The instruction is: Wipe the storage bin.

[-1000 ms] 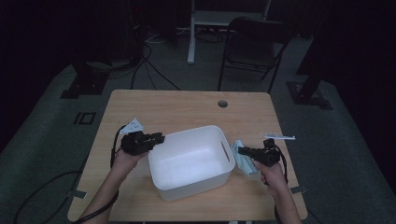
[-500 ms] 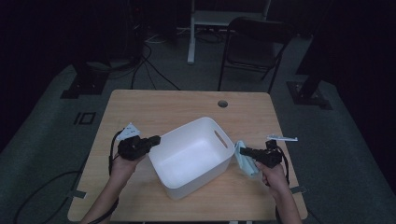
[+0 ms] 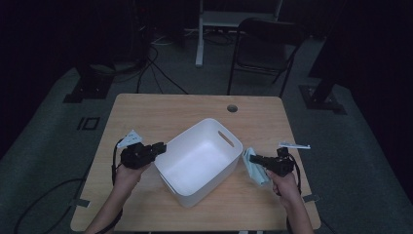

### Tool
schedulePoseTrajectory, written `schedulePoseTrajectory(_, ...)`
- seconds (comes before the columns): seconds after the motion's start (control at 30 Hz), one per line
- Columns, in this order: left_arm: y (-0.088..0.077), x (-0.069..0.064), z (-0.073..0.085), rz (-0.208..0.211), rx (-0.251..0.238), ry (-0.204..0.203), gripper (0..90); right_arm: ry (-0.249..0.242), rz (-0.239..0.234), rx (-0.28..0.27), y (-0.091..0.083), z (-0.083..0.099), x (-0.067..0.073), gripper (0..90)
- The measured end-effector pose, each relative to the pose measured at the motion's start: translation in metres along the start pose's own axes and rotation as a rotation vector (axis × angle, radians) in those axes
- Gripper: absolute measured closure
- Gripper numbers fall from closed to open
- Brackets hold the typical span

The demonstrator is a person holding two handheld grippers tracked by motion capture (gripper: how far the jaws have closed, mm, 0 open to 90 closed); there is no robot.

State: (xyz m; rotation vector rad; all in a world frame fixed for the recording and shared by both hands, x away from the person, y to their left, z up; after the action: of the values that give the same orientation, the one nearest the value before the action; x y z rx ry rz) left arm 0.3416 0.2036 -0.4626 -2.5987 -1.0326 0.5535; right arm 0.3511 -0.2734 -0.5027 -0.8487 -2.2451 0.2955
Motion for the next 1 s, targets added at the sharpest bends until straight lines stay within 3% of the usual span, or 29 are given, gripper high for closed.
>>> schedulePoseTrajectory(0.13,0.004,-0.002,0.0,0.005,0.009,0.012,83.0,0.005,-0.004,0.01,0.002,0.003,0.0,82.1)
schedulePoseTrajectory(0.23,0.004,-0.006,0.001,-0.031,0.004,0.034,85.3,0.012,-0.009,0.01,0.003,0.006,-0.001,82.2)
schedulePoseTrajectory(0.37,0.002,-0.011,0.002,-0.083,-0.002,0.025,86.1,0.013,-0.012,0.009,0.002,0.008,0.001,82.2)
schedulePoseTrajectory(0.47,0.0,-0.019,0.002,-0.148,0.012,0.012,86.3,0.017,-0.02,0.004,0.0,0.009,0.001,82.2)
schedulePoseTrajectory(0.63,-0.003,-0.032,0.01,-0.19,-0.015,0.014,86.6,0.015,-0.024,-0.001,-0.001,0.011,0.003,82.2)
schedulePoseTrajectory(0.77,-0.002,-0.035,0.015,-0.174,-0.046,-0.012,86.1,0.006,-0.022,0.006,0.003,0.014,0.006,82.1)
schedulePoseTrajectory(1.0,-0.002,-0.035,0.016,-0.167,-0.054,0.012,85.5,0.016,-0.042,-0.035,-0.005,0.013,0.007,82.2)
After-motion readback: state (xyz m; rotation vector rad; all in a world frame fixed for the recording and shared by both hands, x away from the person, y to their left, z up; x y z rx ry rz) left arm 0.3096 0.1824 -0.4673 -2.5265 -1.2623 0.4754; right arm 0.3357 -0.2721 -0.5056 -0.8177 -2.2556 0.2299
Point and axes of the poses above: each handheld gripper's, and its own axes: y roughly forward along the jaws, z roughly out of its underside, x roughly to its left, the point moved 1 cm from there along y, roughly forward along the jaws, and after that the axes turned 1 degree about -x, right-handed, at the moved point
